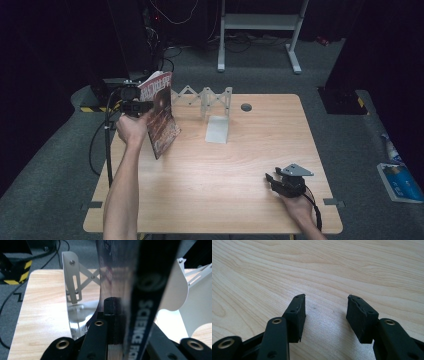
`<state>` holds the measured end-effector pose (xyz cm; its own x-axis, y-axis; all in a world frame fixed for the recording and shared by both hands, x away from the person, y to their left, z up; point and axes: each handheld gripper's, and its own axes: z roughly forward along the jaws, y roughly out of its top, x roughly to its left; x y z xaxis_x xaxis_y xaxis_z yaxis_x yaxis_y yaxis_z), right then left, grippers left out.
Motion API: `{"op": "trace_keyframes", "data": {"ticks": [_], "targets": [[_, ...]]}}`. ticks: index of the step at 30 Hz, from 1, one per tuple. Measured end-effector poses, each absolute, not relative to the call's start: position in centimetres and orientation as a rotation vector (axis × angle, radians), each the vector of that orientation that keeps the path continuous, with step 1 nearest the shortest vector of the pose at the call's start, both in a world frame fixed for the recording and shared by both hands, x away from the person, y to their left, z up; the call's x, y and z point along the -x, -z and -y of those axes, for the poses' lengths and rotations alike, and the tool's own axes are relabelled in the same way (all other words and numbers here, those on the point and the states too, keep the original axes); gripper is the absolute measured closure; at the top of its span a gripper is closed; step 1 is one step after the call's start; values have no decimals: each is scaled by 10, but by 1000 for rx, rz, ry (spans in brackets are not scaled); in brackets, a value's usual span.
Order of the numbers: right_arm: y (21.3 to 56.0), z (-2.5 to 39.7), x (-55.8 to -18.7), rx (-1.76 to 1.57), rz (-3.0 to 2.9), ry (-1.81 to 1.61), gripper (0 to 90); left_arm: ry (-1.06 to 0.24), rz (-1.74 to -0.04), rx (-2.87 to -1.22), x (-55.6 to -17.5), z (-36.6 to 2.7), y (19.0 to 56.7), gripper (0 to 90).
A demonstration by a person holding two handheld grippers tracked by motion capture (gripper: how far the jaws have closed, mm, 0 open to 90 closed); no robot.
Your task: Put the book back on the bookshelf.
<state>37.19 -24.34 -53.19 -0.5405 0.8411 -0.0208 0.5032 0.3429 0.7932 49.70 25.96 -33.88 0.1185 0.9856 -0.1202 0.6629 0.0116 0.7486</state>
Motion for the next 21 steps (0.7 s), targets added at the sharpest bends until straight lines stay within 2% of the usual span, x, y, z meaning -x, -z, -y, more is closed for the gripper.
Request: {"op": "trace_keyframes", "data": {"ticks": [13, 21], "targets": [[532, 244, -372, -1175, -2182, -1062, 493, -737, -1530, -1608, -487, -261, 350, 839], [532, 244, -372, -1175, -2182, -1062, 492, -748, -1506, -1530, -487, -262, 361, 839]]}}
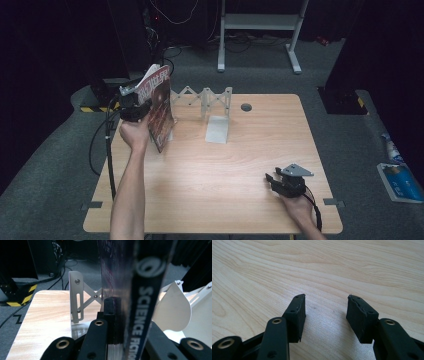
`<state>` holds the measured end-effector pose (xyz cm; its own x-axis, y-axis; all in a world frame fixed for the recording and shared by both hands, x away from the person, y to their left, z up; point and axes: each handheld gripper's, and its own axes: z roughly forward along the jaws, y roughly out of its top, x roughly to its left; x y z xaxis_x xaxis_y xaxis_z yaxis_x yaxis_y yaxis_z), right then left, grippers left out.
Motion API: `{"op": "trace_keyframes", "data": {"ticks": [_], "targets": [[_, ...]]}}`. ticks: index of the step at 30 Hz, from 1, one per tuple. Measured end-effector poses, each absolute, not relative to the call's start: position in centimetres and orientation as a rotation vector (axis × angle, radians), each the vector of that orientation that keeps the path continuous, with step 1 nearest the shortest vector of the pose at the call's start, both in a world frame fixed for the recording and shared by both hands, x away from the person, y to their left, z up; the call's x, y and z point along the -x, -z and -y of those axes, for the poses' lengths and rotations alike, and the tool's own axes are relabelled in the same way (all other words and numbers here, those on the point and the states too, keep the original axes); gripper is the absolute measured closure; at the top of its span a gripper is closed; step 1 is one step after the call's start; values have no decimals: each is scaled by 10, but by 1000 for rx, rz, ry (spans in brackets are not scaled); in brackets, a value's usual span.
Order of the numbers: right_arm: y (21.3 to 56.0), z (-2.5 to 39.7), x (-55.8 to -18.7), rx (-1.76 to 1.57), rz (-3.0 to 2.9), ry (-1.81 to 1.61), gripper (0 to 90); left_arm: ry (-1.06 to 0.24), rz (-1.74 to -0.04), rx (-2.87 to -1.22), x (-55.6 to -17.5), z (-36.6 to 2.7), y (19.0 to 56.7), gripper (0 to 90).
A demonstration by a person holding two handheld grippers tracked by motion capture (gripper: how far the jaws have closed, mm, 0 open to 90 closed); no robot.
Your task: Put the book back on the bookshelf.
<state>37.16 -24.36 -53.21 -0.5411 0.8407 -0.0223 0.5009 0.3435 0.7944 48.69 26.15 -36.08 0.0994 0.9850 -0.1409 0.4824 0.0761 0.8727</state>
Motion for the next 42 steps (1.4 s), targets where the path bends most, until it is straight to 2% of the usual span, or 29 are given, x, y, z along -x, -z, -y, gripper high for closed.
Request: {"op": "trace_keyframes", "data": {"ticks": [5, 11, 24, 32, 42], "targets": [[532, 244, -372, -1173, -2183, -1063, 492, -811, -1470, -1512, -485, -257, 368, 838], [532, 244, -372, -1172, -2184, -1065, 491, -821, -1458, -1530, -484, -254, 375, 831], [532, 244, -372, -1172, -2186, -1069, 484, -708, -1546, -1677, -487, -261, 365, 809], [532, 244, -372, -1170, -2185, -1070, 482, -643, -1561, -1668, -488, -266, 362, 835], [533, 244, -372, -1170, -2185, -1070, 483, -765, -1493, -1571, -483, -264, 372, 840]]}}
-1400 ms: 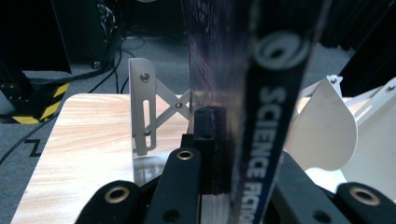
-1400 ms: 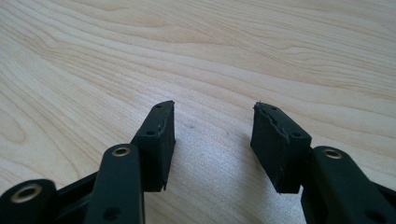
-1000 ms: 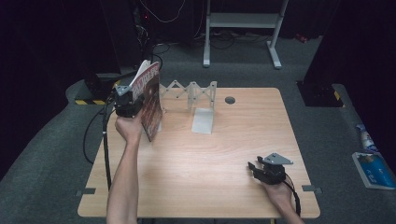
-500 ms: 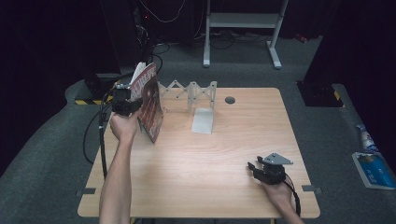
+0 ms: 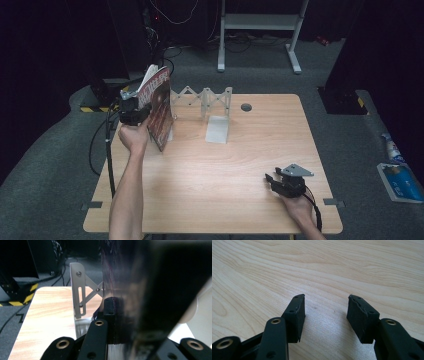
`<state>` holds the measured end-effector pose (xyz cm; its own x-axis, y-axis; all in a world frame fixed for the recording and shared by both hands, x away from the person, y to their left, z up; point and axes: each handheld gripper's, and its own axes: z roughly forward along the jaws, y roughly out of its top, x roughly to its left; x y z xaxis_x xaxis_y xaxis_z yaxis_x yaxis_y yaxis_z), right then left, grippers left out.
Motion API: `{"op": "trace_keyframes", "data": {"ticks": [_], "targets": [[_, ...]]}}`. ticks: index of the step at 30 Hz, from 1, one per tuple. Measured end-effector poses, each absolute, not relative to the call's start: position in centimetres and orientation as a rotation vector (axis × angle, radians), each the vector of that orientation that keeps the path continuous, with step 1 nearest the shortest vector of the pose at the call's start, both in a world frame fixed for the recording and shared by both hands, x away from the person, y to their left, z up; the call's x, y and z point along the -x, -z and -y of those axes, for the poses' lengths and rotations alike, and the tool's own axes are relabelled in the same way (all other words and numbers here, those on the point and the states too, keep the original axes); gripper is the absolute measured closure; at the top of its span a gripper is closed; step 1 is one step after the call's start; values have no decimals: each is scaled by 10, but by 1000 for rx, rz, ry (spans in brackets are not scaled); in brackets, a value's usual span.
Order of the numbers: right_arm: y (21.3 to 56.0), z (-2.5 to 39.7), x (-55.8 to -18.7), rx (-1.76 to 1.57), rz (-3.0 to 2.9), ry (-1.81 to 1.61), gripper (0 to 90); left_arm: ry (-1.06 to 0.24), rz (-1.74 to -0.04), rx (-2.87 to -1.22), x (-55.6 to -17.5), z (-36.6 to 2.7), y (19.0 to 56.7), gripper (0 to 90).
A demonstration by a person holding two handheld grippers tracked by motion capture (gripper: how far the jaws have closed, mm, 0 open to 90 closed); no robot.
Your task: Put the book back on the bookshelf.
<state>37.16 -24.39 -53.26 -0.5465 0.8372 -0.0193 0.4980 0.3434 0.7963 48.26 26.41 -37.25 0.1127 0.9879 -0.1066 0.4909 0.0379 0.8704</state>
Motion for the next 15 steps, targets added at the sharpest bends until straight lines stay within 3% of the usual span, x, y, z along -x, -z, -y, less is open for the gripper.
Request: {"op": "trace_keyframes", "data": {"ticks": [15], "targets": [[533, 244, -372, -1164, -2187, -1071, 475, -773, -1483, -1556, -480, -270, 380, 823]]}}
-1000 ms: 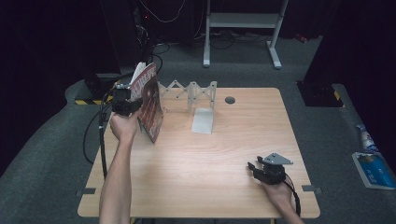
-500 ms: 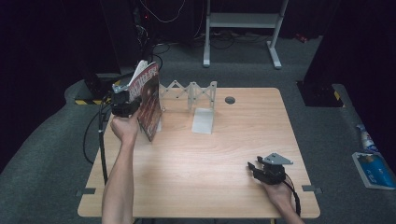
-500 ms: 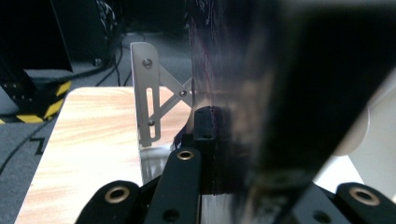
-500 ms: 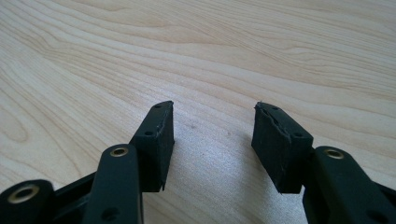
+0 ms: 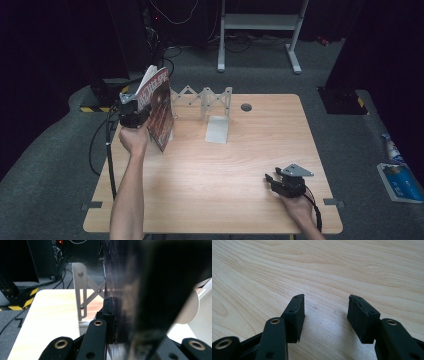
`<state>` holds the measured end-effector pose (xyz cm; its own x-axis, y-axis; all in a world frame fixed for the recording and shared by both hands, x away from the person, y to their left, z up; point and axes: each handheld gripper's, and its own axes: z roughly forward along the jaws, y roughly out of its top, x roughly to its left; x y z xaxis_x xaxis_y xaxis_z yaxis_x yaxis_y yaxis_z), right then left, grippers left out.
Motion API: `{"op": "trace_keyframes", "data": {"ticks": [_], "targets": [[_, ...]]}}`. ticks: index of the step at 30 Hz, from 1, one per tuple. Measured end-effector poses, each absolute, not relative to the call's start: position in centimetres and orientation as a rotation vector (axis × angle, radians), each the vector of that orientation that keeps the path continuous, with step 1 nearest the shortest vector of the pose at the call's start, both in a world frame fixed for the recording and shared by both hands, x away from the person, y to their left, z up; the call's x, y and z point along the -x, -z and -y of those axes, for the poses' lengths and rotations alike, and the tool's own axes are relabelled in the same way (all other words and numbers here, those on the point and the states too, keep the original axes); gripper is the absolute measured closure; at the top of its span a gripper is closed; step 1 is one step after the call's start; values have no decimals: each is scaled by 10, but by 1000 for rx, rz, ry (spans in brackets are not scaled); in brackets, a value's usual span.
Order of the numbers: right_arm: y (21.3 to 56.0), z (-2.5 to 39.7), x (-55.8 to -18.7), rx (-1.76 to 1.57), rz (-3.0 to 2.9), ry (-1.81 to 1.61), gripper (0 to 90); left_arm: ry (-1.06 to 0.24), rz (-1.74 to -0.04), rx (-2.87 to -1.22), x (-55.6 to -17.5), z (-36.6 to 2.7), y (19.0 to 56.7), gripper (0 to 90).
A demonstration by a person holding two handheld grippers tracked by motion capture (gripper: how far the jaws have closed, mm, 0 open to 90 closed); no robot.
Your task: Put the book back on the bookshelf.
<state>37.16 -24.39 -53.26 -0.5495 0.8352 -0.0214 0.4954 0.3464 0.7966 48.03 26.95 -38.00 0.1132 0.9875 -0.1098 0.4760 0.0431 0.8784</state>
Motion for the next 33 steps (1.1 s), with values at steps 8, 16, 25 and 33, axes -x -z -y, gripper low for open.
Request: {"op": "trace_keyframes", "data": {"ticks": [8, 16, 25, 33], "targets": [[533, 244, -371, -1167, -2187, -1072, 471, -788, -1524, -1584, -479, -278, 381, 793], [533, 243, -371, -1169, -2185, -1073, 471, -760, -1565, -1588, -480, -283, 383, 764], [533, 243, -371, -1169, -2185, -1073, 469, -738, -1566, -1608, -479, -284, 382, 727], [533, 243, -371, -1169, -2185, -1074, 468, -745, -1583, -1610, -472, -288, 377, 702]]}}
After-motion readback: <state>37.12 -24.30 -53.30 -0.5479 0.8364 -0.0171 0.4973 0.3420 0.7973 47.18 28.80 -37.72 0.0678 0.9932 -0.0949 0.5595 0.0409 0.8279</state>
